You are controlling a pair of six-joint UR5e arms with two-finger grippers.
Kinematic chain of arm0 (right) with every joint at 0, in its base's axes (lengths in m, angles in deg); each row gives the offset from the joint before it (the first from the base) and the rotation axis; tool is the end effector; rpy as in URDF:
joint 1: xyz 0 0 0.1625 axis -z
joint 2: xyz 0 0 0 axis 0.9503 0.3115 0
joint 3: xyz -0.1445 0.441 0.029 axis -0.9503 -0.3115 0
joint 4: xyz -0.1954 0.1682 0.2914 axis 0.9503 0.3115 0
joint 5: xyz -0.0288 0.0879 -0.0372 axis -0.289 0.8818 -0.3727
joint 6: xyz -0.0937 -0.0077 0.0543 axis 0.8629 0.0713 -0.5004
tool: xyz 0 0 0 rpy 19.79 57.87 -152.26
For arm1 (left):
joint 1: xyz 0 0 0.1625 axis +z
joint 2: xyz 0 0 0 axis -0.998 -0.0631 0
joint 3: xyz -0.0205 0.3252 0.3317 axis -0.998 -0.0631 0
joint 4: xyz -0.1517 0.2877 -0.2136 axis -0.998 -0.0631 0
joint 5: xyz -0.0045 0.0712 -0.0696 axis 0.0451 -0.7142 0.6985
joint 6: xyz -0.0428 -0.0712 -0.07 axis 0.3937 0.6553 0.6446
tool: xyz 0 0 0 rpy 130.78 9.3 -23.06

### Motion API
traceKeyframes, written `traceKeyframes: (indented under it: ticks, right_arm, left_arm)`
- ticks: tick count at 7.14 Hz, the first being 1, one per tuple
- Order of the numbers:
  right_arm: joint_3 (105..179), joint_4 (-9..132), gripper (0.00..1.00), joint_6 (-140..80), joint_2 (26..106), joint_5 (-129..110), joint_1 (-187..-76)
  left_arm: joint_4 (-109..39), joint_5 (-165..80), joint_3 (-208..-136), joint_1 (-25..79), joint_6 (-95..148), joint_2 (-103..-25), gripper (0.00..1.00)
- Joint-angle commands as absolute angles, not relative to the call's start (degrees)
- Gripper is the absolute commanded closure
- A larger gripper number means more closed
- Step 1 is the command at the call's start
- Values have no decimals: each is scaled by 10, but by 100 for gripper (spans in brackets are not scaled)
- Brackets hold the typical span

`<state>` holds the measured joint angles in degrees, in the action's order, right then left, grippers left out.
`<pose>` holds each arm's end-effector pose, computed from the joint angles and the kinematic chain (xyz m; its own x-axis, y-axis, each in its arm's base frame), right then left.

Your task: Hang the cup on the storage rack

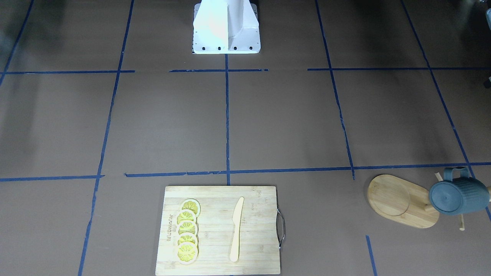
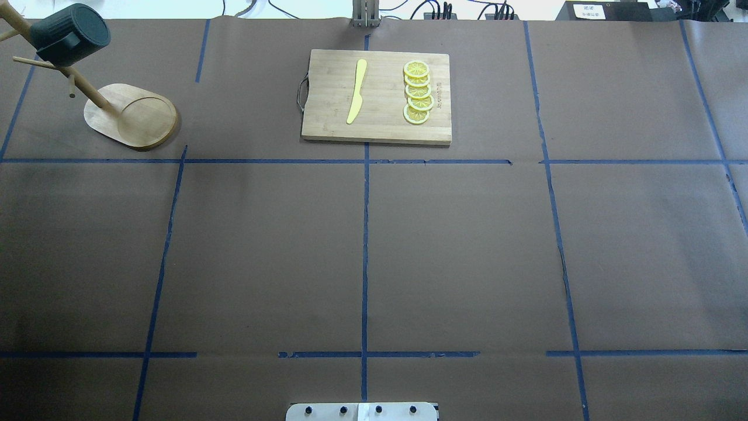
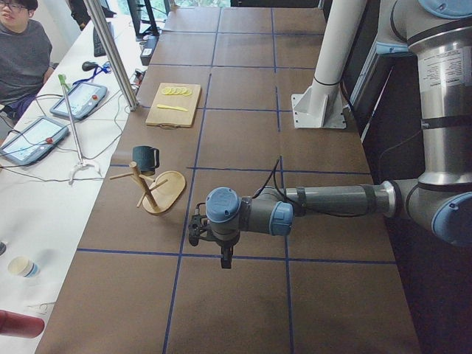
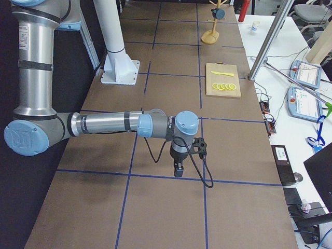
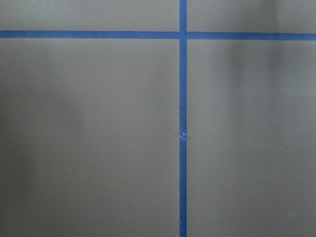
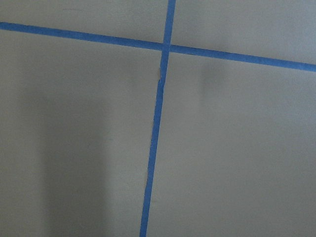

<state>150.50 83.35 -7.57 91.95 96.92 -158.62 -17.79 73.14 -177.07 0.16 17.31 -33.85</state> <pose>0.0406 -0.4173 0.6777 0.7617 -0.1140 0.6379 0.1357 0.9906 0.0151 -0.0279 -0.3861 0.7159 0.6749 0.0047 -0.7379 -0.0008 1.0000 0.0056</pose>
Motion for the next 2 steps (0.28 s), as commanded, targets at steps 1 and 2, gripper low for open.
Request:
traceKeyframes:
  ticks: [1, 2]
  right_arm:
    - [1504, 833, 0, -76, 919, 969, -1585]
    - [1505, 833, 0, -76, 919, 969, -1585]
  left_arm:
    - [-178, 731, -1771, 2, 173, -339, 0]
    - [-178, 731, -1771, 2, 173, -339, 0]
